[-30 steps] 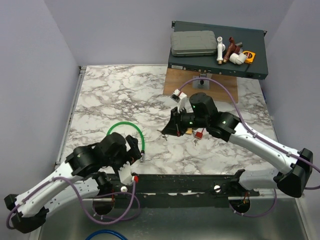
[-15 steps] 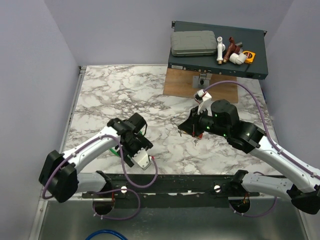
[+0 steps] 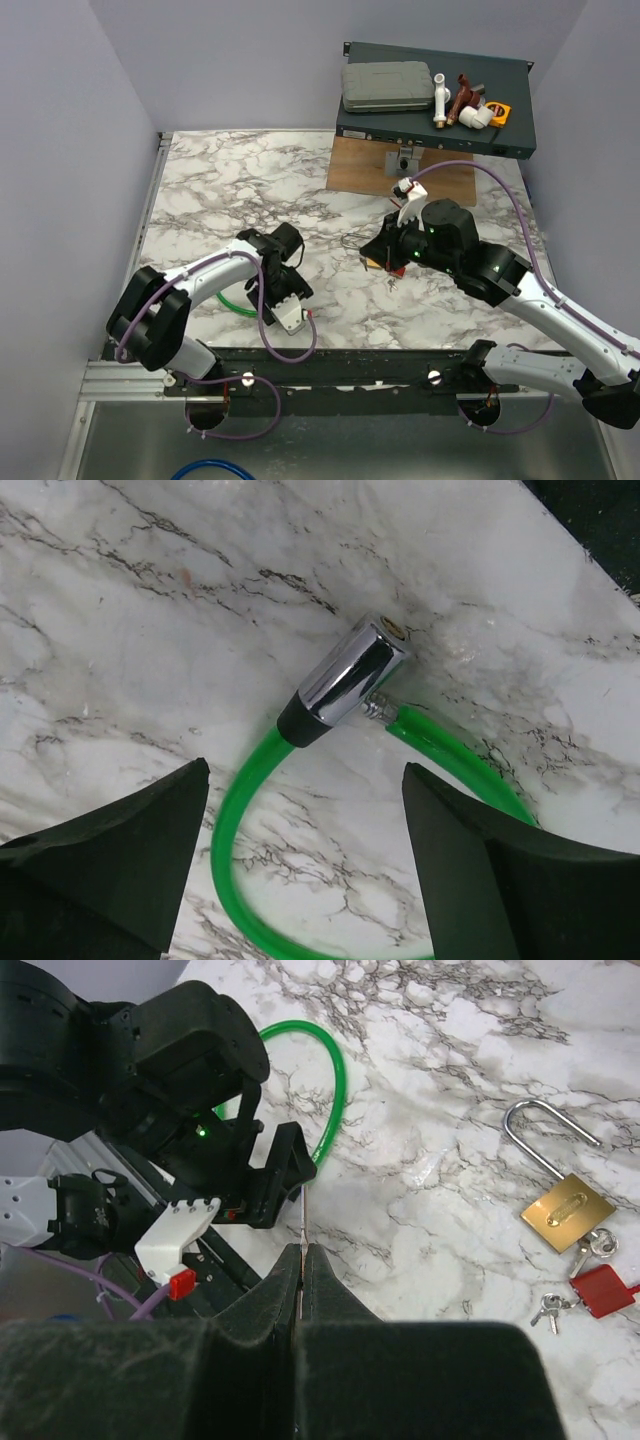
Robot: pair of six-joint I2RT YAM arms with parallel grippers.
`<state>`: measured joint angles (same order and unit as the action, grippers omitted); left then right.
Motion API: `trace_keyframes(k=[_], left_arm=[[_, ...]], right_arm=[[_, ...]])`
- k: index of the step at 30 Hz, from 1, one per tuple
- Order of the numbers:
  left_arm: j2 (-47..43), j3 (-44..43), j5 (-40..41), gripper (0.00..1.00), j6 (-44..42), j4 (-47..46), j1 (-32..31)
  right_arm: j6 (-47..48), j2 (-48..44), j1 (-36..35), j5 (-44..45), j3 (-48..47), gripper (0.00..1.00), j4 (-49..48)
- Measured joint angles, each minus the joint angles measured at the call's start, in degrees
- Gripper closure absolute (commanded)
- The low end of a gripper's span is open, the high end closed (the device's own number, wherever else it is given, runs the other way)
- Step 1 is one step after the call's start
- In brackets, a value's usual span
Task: Unlock with the key
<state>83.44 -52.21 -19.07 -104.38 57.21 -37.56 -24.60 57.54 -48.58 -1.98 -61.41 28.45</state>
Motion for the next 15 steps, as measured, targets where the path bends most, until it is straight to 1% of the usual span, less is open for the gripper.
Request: trace_keyframes(k=[4, 7, 12, 15], left_arm=[[2.1, 0.4, 0.0, 0.43, -1.4, -1.3, 0.1], [4.0, 0.3, -0.1, 0.57, -1.9, -3.3, 0.1], [7.7, -0.3, -0.1, 0.63, -0.7, -5.9, 0.3], [9.4, -2.1, -0.1, 0.77, 2.2, -6.4, 0.5]], right_arm=[[0.0, 0.0, 0.3, 0.1, 0.0, 0.99, 0.0], [0.0, 0.2, 0.3, 0.1, 0.0, 0.99, 0.1], [0.0, 0.5, 0.6, 0.1, 0.0, 0.99, 0.2], [0.0, 1.0, 0.7, 0.1, 0.0, 0.99, 0.2]])
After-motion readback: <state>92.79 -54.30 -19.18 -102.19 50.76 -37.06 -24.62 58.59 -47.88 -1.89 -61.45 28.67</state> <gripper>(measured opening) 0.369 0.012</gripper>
